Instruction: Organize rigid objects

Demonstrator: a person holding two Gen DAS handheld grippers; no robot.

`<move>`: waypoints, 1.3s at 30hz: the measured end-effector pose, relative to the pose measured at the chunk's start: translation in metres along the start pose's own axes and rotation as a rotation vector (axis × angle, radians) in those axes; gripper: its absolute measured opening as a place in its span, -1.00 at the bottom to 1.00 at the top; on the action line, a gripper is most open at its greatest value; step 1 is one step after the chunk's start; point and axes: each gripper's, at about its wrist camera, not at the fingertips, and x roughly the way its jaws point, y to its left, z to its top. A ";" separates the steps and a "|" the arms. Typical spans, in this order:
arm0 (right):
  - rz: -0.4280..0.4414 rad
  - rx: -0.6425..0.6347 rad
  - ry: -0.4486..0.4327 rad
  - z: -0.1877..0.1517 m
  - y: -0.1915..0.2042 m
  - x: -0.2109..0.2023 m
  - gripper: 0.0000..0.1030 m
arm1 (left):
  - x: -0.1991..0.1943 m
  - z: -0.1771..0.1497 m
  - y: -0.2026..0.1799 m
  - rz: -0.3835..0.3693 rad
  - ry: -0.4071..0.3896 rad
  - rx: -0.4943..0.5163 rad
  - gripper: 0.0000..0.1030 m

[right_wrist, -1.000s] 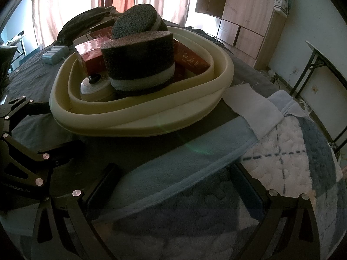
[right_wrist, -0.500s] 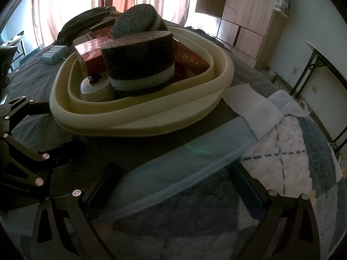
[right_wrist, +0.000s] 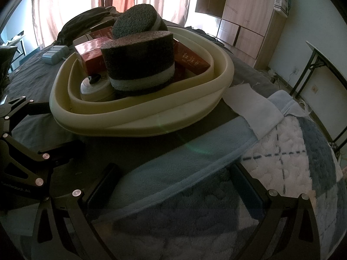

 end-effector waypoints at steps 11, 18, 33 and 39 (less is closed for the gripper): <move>0.000 0.000 0.000 0.000 0.000 0.000 0.99 | -0.001 -0.001 0.000 -0.001 0.000 -0.001 1.00; 0.000 -0.001 0.000 0.000 0.000 0.000 0.99 | -0.001 -0.002 0.002 -0.004 0.001 -0.003 1.00; 0.000 -0.001 0.000 0.000 0.000 0.000 0.99 | -0.002 -0.005 0.000 0.000 0.001 0.000 1.00; 0.000 -0.001 0.000 0.000 -0.001 0.000 0.99 | -0.002 -0.005 0.000 -0.001 -0.002 -0.002 1.00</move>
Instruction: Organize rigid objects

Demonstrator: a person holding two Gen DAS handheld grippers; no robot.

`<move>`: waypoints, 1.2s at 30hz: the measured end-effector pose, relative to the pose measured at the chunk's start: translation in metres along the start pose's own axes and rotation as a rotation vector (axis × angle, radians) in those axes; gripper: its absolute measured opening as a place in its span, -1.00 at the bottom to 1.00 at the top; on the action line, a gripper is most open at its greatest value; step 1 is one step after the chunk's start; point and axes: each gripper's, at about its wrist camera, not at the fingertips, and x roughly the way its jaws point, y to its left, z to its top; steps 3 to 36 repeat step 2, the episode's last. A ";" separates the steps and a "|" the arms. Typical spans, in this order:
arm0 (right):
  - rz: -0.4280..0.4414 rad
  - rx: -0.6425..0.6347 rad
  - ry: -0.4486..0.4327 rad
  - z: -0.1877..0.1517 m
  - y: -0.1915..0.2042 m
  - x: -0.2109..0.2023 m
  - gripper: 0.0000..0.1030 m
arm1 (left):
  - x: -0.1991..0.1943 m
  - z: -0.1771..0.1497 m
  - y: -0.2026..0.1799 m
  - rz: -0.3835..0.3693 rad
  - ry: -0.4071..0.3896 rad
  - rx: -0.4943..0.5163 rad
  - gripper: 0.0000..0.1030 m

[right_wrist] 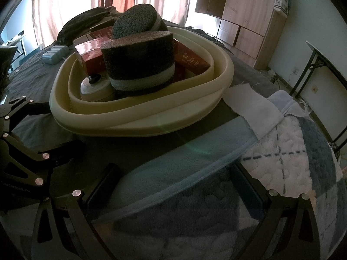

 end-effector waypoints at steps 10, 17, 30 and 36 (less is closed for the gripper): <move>0.000 0.000 0.000 0.000 0.000 0.000 0.99 | 0.000 0.000 -0.001 0.005 0.001 0.004 1.00; 0.000 0.000 0.000 0.000 0.000 0.000 0.99 | 0.000 0.000 -0.001 0.005 0.001 0.004 1.00; 0.000 0.000 0.000 0.000 0.000 0.000 0.99 | 0.000 0.000 -0.001 0.005 0.001 0.004 1.00; 0.000 0.000 0.000 0.000 0.000 0.000 0.99 | 0.000 0.000 -0.001 0.005 0.001 0.004 1.00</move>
